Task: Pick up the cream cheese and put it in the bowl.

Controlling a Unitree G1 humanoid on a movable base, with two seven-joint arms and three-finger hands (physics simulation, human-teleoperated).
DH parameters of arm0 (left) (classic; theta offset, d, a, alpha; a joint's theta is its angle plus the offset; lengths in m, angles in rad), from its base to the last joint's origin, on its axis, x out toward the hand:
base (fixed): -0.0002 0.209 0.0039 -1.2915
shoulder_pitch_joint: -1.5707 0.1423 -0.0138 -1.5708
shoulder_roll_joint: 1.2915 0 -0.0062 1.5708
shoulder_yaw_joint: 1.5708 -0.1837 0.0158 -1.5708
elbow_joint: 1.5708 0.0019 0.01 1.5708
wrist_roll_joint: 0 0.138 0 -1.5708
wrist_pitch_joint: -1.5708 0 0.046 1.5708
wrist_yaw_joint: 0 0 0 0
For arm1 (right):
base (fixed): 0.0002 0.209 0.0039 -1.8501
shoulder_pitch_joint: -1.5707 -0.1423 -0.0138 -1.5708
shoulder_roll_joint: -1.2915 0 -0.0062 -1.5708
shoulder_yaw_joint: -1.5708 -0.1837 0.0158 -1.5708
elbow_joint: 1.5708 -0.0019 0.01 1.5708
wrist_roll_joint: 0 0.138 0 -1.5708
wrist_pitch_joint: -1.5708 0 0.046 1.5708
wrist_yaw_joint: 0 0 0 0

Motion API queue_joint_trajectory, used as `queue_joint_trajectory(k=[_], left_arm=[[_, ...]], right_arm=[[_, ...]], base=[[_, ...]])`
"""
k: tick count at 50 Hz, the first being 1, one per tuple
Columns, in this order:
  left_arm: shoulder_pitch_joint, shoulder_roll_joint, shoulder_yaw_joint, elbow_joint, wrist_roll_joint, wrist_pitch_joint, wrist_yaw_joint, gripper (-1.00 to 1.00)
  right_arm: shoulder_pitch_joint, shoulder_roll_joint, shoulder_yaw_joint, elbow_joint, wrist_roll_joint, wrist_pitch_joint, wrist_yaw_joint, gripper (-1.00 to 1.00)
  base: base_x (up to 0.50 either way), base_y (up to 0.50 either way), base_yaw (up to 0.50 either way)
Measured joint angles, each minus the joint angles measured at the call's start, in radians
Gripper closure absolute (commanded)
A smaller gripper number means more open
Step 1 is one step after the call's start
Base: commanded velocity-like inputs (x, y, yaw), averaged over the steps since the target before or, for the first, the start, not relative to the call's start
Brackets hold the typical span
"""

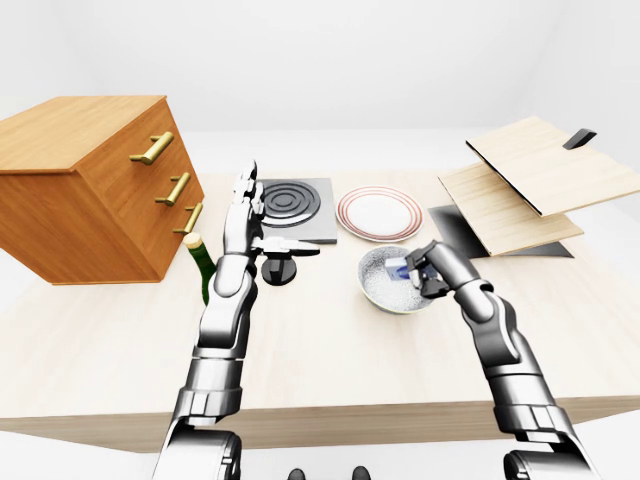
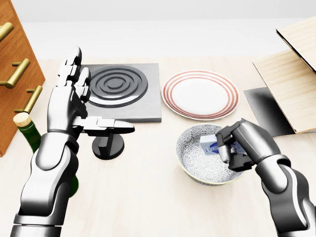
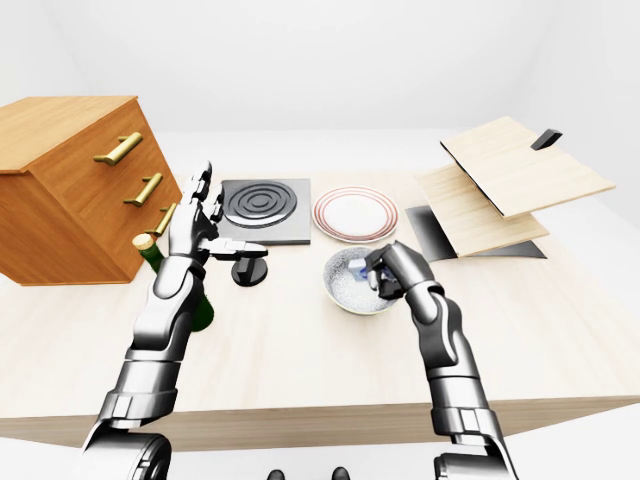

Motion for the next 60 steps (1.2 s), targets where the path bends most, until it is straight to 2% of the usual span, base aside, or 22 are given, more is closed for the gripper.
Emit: queue_joint_trajectory(k=[43, 45, 50, 51, 58, 60], left_arm=[[-0.003, 0.002, 0.002, 0.010, -0.005, 0.000, 0.001, -1.00], [-0.003, 0.002, 0.001, 0.010, -0.005, 0.000, 0.001, -1.00], [-0.003, 0.001, 0.001, 0.012, -0.005, 0.000, 0.000, -1.00], [-0.003, 0.001, 0.001, 0.013, -0.005, 0.000, 0.000, -1.00], [-0.003, 0.001, 0.001, 0.016, -0.005, 0.000, 0.000, -1.00], [-0.003, 0.001, 0.001, 0.017, -0.005, 0.000, 0.000, -1.00]], right_arm=[[0.001, 0.006, 0.016, 0.056, -0.046, 0.000, -0.011, 1.00], [0.000, 0.006, 0.016, 0.057, -0.049, 0.000, -0.011, 0.84], [-0.001, 0.006, 0.015, 0.056, -0.057, 0.000, -0.011, 0.77], [0.000, 0.006, 0.015, 0.055, -0.058, 0.000, -0.010, 0.53], [-0.002, 0.005, 0.013, 0.052, -0.063, 0.000, -0.010, 0.51], [-0.003, 0.005, 0.013, 0.051, -0.063, 0.000, -0.010, 0.36]], base=[[0.00, 0.00, 0.00], [0.00, 0.00, 0.00], [0.00, 0.00, 0.00], [0.00, 0.00, 0.00], [0.00, 0.00, 0.00], [0.00, 0.00, 0.00]])
